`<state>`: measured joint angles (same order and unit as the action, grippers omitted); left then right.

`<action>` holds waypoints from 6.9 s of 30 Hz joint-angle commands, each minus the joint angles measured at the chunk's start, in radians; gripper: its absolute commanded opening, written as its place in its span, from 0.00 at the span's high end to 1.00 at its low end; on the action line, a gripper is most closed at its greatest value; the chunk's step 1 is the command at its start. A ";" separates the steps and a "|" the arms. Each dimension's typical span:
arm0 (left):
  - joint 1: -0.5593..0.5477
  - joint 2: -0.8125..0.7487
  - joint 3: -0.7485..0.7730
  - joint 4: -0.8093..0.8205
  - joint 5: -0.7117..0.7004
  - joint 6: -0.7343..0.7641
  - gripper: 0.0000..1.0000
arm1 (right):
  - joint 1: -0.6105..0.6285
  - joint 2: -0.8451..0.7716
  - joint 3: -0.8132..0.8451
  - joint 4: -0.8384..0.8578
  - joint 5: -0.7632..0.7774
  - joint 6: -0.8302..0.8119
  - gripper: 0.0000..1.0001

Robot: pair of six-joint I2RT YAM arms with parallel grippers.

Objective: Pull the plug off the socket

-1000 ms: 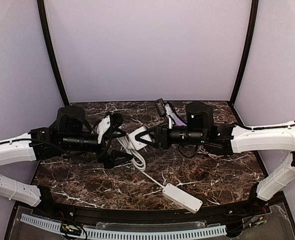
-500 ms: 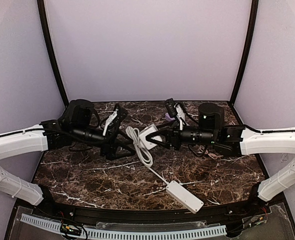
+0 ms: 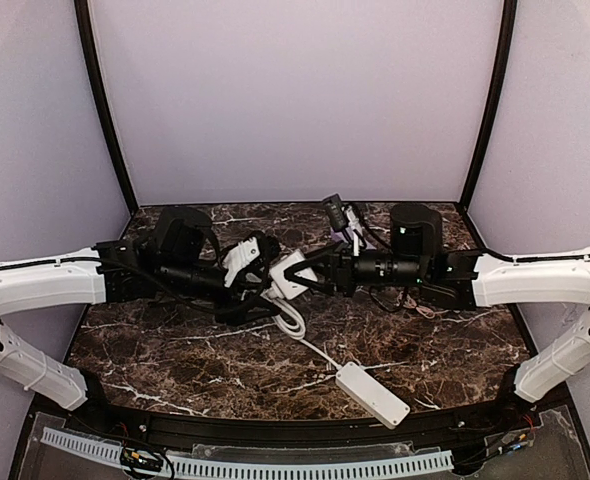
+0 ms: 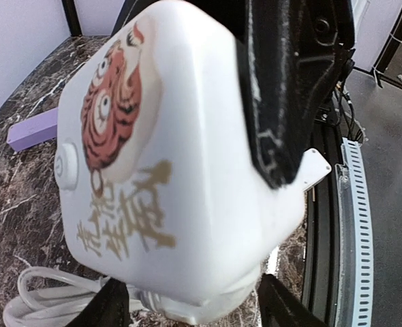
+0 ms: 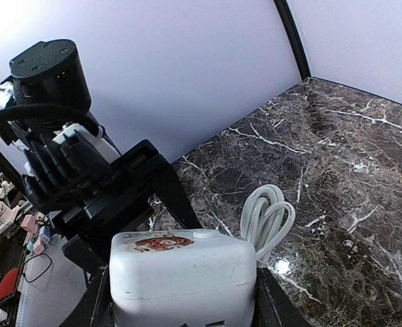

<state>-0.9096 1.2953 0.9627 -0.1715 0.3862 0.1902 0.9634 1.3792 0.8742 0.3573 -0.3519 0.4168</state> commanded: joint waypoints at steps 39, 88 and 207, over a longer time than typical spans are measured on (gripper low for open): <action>-0.093 -0.052 -0.025 -0.016 -0.257 0.084 0.99 | 0.016 0.160 0.235 -0.237 0.114 0.316 1.00; -0.112 -0.083 -0.057 0.019 -0.186 0.058 0.99 | 0.012 0.141 0.206 -0.240 -0.198 0.056 1.00; -0.042 -0.128 -0.067 0.021 -0.091 0.043 0.99 | -0.101 -0.015 0.152 -0.264 -0.110 0.158 1.00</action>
<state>-0.9779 1.2068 0.8818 -0.0616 0.2428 0.2867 0.9024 1.4166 1.0531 0.0826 -0.5495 0.6495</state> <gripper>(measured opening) 0.129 0.443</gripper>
